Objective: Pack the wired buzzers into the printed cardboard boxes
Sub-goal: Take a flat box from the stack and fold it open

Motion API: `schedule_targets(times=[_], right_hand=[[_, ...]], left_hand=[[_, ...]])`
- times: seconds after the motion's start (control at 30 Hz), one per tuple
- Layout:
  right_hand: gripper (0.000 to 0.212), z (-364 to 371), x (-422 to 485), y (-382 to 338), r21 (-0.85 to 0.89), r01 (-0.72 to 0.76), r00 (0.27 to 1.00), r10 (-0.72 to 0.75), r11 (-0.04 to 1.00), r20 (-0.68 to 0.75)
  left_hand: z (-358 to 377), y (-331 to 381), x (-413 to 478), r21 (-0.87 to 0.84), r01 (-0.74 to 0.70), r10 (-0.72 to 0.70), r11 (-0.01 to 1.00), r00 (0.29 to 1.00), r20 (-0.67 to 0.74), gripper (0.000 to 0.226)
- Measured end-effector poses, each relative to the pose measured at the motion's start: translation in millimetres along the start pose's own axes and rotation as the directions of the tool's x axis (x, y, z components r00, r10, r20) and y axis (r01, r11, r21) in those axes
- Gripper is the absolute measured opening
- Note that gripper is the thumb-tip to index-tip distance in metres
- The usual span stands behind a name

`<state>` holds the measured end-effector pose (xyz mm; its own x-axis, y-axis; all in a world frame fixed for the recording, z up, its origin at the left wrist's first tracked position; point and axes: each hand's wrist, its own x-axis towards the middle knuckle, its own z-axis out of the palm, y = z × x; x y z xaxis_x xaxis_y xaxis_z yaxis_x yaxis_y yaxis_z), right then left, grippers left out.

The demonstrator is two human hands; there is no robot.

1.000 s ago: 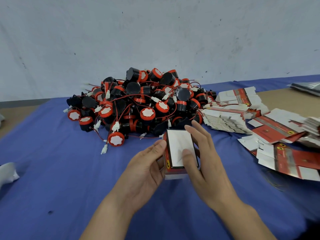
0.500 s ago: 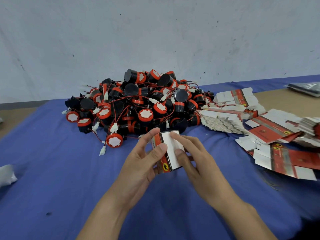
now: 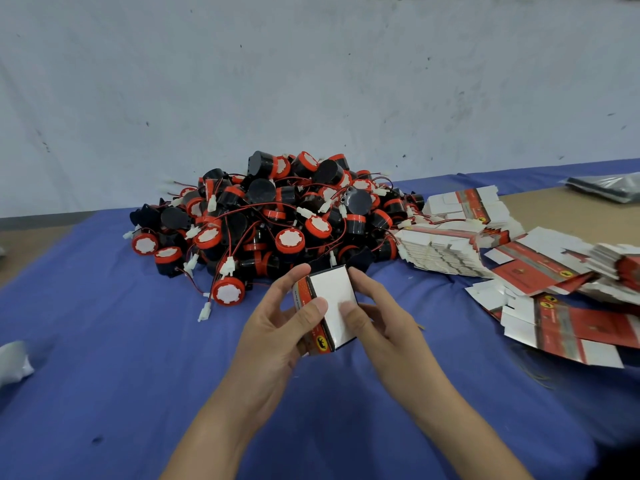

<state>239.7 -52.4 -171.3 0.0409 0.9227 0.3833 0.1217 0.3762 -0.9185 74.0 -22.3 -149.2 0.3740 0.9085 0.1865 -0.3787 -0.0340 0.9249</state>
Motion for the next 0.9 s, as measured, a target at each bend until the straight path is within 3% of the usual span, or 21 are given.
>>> schedule_targets(times=[0.2,0.43,0.57,0.67,0.7,0.73,0.77,0.8,0.83,0.87,0.9], right_hand=[[0.041,5,0,-4,0.001,-0.042,0.998,0.042,0.999,0.037],[0.033,8,1,-8,0.012,-0.043,0.999,0.043,0.999,0.012],[0.031,11,3,-6,-0.042,-0.094,0.995,0.093,0.995,-0.025],[0.036,11,4,-2,-0.142,-0.164,0.986,0.164,0.976,-0.009],[0.04,11,4,0,-0.19,-0.194,0.981,0.194,0.963,-0.018],[0.044,10,5,0,-0.233,-0.228,0.974,0.225,0.945,-0.042],[0.047,8,5,1,-0.272,-0.26,0.966,0.249,0.927,-0.073],[0.048,6,5,2,-0.304,-0.283,0.959,0.265,0.91,-0.102],[0.049,3,4,3,-0.33,-0.304,0.953,0.277,0.894,-0.127],[0.051,1,3,4,-0.347,-0.321,0.947,0.288,0.881,-0.146],[0.053,-1,3,4,-0.357,-0.339,0.94,0.302,0.87,-0.158]], left_hand=[[-1,2,-5,-0.002,-0.021,0.021,1.0,1.0,-0.015,0.048],[4,4,-9,0.045,-0.037,0.041,0.998,0.996,-0.079,0.065],[7,1,-10,0.183,-0.053,0.093,0.982,0.971,-0.218,0.088],[4,-5,-10,0.431,-0.126,0.234,0.894,0.95,-0.207,0.087],[3,-8,-11,0.579,-0.161,0.293,0.799,0.946,-0.142,0.084],[-1,-12,-11,0.78,-0.214,0.381,0.589,0.924,-0.034,0.085],[-3,-14,-9,0.928,-0.245,0.447,0.28,0.889,0.1,0.091],[-6,-19,-7,0.96,-0.279,0.447,0.008,0.86,0.246,0.098],[-8,-24,-7,0.933,-0.305,0.422,-0.189,0.833,0.358,0.104],[-10,-31,-7,0.904,-0.326,0.378,-0.278,0.828,0.415,0.106],[-12,-35,-7,0.891,-0.342,0.322,-0.299,0.843,0.432,0.105]])
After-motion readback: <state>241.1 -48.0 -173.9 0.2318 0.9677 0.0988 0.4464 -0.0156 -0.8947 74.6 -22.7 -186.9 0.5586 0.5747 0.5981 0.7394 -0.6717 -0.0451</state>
